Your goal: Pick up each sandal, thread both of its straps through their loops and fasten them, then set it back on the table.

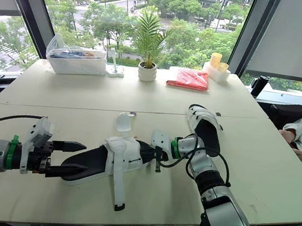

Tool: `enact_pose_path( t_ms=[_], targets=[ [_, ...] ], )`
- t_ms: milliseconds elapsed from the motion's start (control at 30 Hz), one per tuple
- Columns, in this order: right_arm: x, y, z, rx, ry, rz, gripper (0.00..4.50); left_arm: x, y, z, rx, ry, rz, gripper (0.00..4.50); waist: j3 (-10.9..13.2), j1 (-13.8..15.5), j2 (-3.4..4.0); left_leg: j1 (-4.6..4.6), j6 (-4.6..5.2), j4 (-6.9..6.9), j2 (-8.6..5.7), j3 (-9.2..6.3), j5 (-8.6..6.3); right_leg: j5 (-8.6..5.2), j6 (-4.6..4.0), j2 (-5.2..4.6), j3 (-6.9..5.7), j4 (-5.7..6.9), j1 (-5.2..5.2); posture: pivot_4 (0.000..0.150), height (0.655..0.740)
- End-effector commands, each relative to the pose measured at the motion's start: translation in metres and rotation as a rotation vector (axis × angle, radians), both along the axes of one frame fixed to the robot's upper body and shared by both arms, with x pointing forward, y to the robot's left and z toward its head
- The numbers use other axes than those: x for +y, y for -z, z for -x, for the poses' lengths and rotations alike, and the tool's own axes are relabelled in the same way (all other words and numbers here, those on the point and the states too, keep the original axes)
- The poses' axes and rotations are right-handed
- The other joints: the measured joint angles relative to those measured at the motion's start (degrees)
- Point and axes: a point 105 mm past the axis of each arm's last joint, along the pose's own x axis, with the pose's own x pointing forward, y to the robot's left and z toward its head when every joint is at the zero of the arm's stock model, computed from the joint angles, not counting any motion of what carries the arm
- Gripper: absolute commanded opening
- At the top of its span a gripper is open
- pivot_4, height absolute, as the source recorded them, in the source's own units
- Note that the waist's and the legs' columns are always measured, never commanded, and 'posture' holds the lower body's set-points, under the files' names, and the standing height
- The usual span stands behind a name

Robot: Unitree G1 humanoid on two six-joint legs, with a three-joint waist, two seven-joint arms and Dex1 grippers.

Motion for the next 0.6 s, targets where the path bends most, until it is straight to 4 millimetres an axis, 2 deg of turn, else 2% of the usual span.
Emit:
enact_pose_path(
  t_ms=[33,200,333,433,600],
  targets=[
    [-0.003,0.016,0.003,0.032,0.000,0.064,0.00,0.003,0.014,-0.008,-0.008,-0.051,0.020,2.46,0.0,0.0,-0.01,0.00,0.00,0.00,0.00,0.01,0.00,-0.02,-0.04,-0.01,0.00,-0.03,0.02,0.150,0.7400],
    [-0.003,0.017,0.002,0.025,-0.001,0.074,0.00,-0.007,0.044,-0.015,0.021,-0.054,0.015,0.08,0.0,0.0,-0.01,0.00,-0.01,-0.05,0.01,0.00,0.00,0.00,-0.02,-0.01,0.00,-0.08,-0.01,0.150,0.7400],
    [-0.001,0.017,0.003,0.022,-0.003,0.072,0.00,-0.023,0.051,-0.025,0.023,-0.038,0.052,0.08,0.0,0.0,-0.03,0.00,-0.01,-0.04,0.01,0.00,0.00,0.03,0.04,-0.01,-0.01,-0.09,-0.01,0.150,0.7400],
    [0.001,0.017,0.003,0.021,-0.002,0.067,0.00,-0.032,0.055,-0.042,-0.013,-0.053,0.031,0.08,0.0,0.1,-0.04,0.00,-0.01,-0.03,0.01,-0.01,-0.01,0.05,0.07,-0.01,-0.03,-0.11,0.01,0.150,0.7400],
    [0.004,0.017,0.008,0.027,-0.011,0.047,0.00,-0.045,0.049,-0.073,-0.077,-0.101,0.052,0.08,0.0,-0.1,-0.02,0.00,-0.01,-0.04,0.01,-0.01,0.00,0.07,0.09,0.00,-0.07,-0.11,0.02,0.150,0.7400]
  ],
)
